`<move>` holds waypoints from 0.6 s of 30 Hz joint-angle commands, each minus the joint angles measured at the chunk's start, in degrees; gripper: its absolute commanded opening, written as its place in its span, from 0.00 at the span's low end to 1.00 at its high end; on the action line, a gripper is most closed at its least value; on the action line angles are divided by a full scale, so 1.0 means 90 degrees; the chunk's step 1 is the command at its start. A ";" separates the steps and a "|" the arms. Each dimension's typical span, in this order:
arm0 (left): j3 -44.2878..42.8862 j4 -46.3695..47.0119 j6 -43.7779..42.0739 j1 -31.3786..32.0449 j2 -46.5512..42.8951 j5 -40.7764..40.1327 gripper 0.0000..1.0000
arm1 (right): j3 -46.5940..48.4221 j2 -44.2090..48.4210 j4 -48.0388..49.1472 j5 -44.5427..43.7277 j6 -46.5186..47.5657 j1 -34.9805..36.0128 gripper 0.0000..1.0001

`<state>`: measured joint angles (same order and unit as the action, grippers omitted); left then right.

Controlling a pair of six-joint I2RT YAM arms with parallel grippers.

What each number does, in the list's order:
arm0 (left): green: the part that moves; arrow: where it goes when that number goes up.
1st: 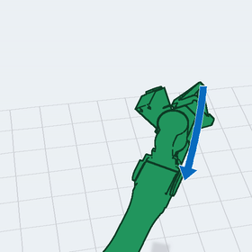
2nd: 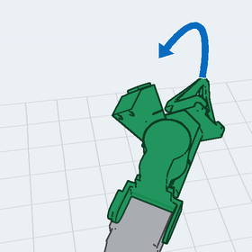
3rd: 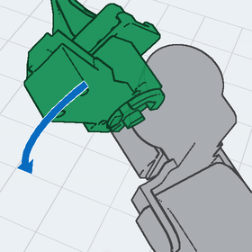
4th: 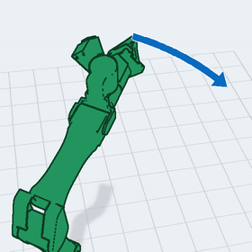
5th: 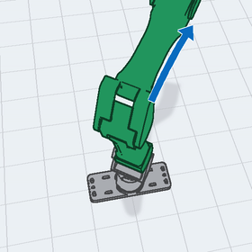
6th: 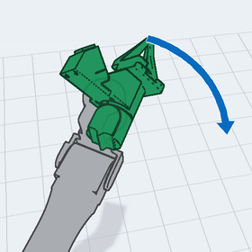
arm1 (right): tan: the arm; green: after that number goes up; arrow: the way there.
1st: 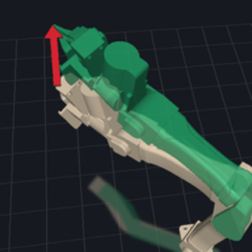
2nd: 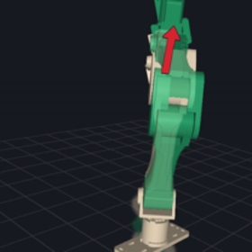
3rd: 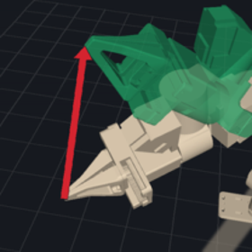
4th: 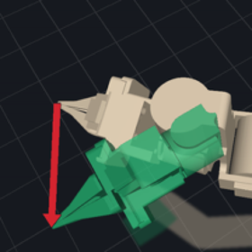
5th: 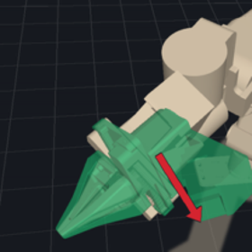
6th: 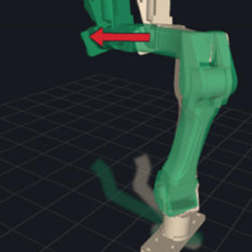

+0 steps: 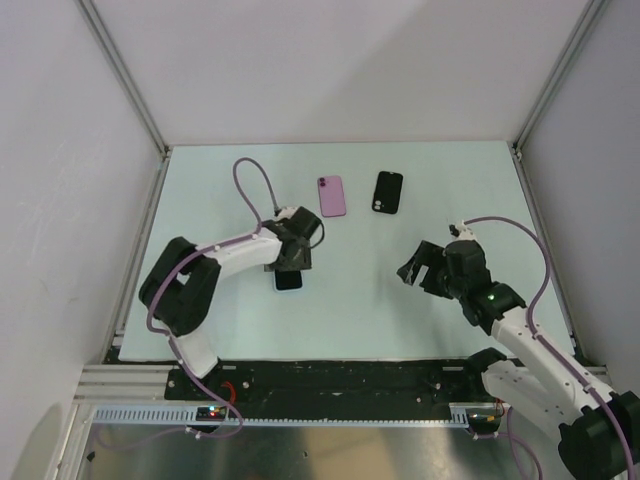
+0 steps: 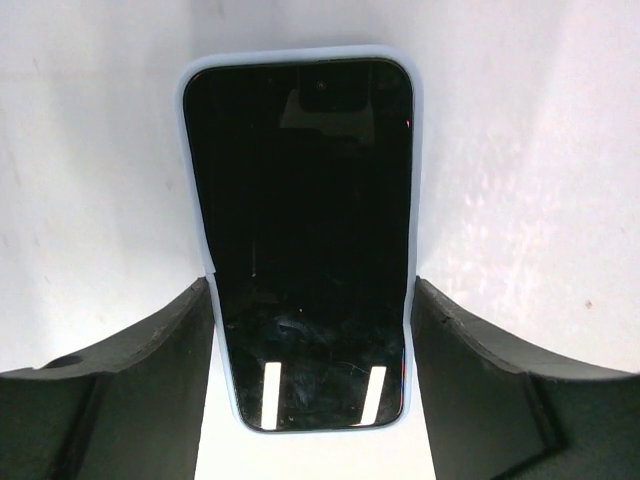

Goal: Put the phone into the phone case

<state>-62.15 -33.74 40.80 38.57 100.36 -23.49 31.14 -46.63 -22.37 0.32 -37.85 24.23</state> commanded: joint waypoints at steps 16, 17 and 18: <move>0.0014 0.0942 -0.2983 -0.1490 0.0170 0.1795 0.70 | 0.0348 -0.1938 0.1564 0.0165 0.0056 -0.0046 0.88; 0.0022 0.0909 -0.2933 -0.1510 0.0125 0.1738 0.80 | 0.0471 -0.2065 0.1576 0.0162 0.0109 -0.0046 0.88; 0.0036 0.0893 -0.2883 -0.1531 0.0073 0.1710 0.86 | 0.0596 -0.2255 0.1572 0.0156 0.0160 -0.0051 0.88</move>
<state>-61.63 -26.63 16.40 25.43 101.58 -8.99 31.70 -63.24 -11.27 2.44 -38.22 24.08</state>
